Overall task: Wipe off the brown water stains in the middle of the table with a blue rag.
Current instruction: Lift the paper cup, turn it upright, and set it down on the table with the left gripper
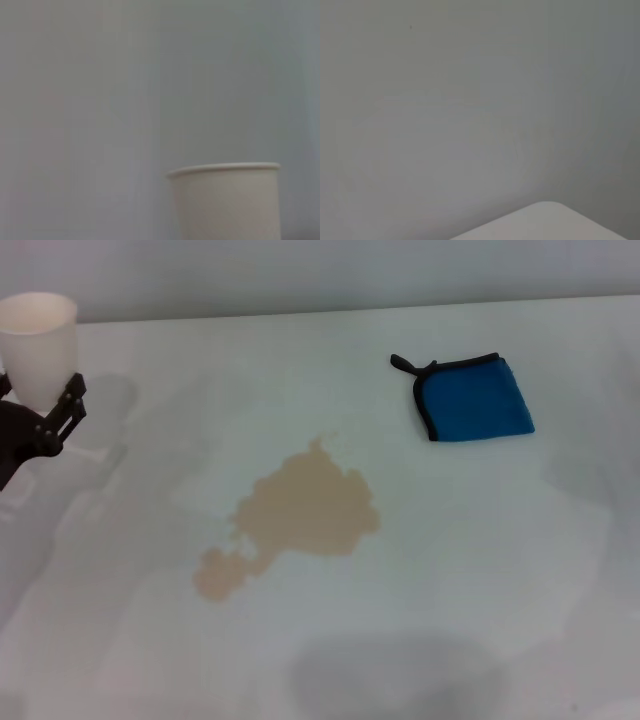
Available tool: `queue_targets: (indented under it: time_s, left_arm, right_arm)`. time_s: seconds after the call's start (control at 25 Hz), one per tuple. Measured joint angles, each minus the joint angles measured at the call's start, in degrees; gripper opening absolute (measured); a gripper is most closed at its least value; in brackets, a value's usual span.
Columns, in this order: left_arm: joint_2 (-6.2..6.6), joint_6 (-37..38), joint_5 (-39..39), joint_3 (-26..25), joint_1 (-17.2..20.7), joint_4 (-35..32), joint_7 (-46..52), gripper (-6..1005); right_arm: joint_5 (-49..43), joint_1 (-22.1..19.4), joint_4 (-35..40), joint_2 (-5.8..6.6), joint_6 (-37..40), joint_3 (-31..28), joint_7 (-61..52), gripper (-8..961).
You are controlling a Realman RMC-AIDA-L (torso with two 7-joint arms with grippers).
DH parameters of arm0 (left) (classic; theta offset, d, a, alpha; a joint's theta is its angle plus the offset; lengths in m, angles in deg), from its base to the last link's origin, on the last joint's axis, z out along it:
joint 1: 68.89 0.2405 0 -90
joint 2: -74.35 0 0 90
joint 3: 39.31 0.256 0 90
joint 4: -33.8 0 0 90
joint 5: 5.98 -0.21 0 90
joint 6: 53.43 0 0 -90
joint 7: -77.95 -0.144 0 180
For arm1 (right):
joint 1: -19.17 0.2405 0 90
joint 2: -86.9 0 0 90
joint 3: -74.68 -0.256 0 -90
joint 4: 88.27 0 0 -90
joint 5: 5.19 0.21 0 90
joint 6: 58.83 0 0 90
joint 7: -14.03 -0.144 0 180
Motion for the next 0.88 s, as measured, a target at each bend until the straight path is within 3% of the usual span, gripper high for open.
queue_targets:
  time_s: [0.2,0.88]
  left_arm:
    - [-0.06,-6.6,5.5,0.0,0.3,-3.6,0.0,696]
    - [-0.53,-17.1,6.0,0.0,-1.8,-6.9,-6.5,695]
  right_arm:
    - [0.0,-0.5,0.0,-0.09,0.0,0.0,0.0,817]
    - [0.0,-0.5,0.2,-0.20,-0.1,0.0,-0.3,816]
